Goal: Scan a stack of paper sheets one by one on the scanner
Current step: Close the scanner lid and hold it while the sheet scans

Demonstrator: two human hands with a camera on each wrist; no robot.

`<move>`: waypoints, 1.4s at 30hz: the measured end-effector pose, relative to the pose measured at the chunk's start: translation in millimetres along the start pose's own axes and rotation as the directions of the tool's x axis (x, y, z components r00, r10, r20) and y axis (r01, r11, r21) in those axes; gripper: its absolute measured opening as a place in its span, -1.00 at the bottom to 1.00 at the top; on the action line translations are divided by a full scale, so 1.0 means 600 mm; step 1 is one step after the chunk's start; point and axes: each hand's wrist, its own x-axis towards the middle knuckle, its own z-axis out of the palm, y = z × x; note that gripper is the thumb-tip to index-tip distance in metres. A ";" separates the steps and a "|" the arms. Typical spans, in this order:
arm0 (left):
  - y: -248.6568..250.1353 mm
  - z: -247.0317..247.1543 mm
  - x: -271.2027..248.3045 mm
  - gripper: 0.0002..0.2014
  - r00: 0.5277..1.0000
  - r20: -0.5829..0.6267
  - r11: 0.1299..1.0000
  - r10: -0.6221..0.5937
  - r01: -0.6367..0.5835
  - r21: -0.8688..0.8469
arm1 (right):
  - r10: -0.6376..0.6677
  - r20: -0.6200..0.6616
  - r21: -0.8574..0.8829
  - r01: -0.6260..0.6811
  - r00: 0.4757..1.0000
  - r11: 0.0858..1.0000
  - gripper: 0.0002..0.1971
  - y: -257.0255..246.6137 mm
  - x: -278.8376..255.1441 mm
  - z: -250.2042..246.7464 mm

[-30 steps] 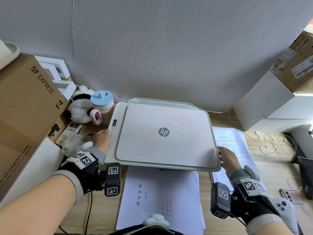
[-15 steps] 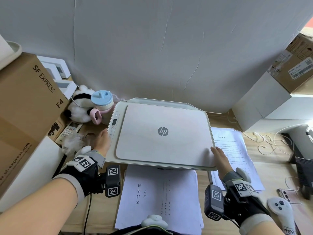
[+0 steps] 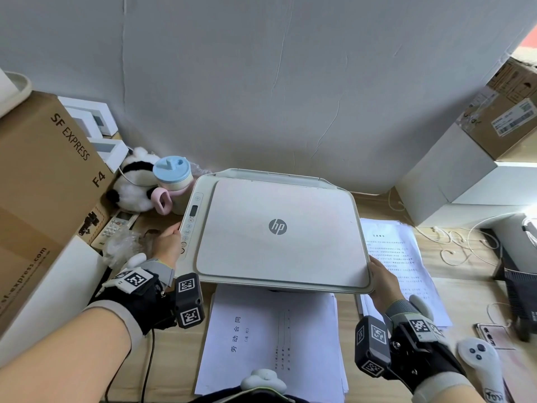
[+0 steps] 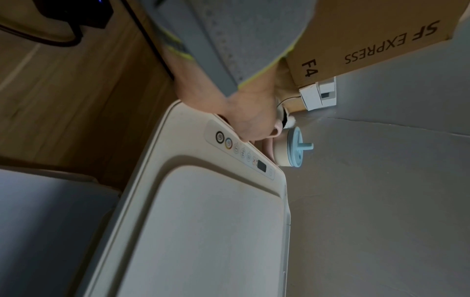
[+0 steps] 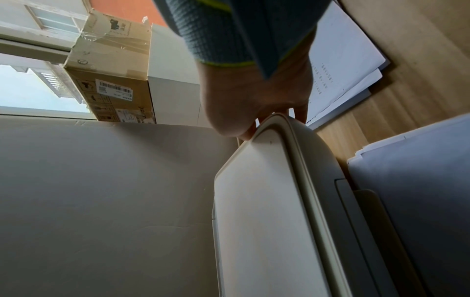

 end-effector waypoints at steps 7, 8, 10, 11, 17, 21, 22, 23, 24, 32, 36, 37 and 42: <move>-0.013 0.000 0.021 -0.60 1.000 -0.009 0.999 0.017 -0.017 0.041 | 0.024 0.009 0.045 -0.024 1.000 0.999 -0.61 0.005 0.006 -0.008; -0.015 0.000 0.023 -0.60 1.000 -0.010 0.999 0.022 -0.022 0.046 | 0.025 0.007 0.046 -0.026 1.000 0.999 -0.61 0.005 0.005 -0.007; -0.017 0.000 0.026 -0.60 1.000 -0.007 0.998 0.028 -0.028 0.063 | 0.025 -0.002 0.048 -0.025 1.000 0.999 -0.61 0.005 0.006 -0.006; -0.017 0.001 0.027 -0.60 1.000 -0.003 0.997 0.029 -0.029 0.067 | 0.024 -0.004 0.046 -0.024 1.000 0.999 -0.61 0.005 0.006 -0.007; -0.015 0.006 0.022 -0.57 0.998 -0.042 0.997 0.039 -0.036 0.064 | 0.036 -0.001 0.048 -0.036 0.999 0.998 -0.61 0.004 0.005 -0.005; -0.015 0.007 0.019 -0.57 0.998 -0.055 0.997 0.040 -0.037 0.063 | 0.035 -0.014 0.059 -0.034 0.999 0.998 -0.60 0.004 0.003 -0.002; -0.013 0.008 0.017 -0.57 0.997 -0.056 0.997 0.045 -0.041 0.066 | 0.033 -0.013 0.058 -0.032 0.999 0.998 -0.61 0.005 0.003 -0.001; -0.011 0.008 0.015 -0.57 0.997 -0.057 0.996 0.050 -0.046 0.076 | 0.031 -0.014 0.057 -0.030 0.999 0.998 -0.61 0.005 0.003 -0.001; -0.009 0.008 0.013 -0.57 0.997 -0.057 0.995 0.054 -0.049 0.092 | 0.029 -0.015 0.058 -0.028 0.999 0.998 -0.61 0.004 0.002 0.000; -0.011 0.006 0.013 -0.58 0.998 -0.038 0.996 0.050 -0.047 0.075 | 0.025 -0.024 0.048 -0.024 0.999 0.999 -0.61 0.003 -0.001 0.000; -0.013 0.005 0.017 -0.57 0.998 -0.031 0.997 0.047 -0.045 0.069 | 0.025 -0.028 0.045 -0.024 0.999 0.999 -0.62 0.002 -0.003 0.001; -0.013 0.006 0.017 -0.57 0.998 -0.030 0.996 0.047 -0.045 0.071 | 0.028 -0.028 0.045 -0.026 0.999 0.999 -0.62 0.002 -0.004 0.001; -0.013 0.005 0.014 -0.58 0.999 -0.026 0.997 0.044 -0.042 0.064 | 0.016 -0.033 0.027 -0.015 0.999 1.000 -0.73 0.001 -0.006 0.002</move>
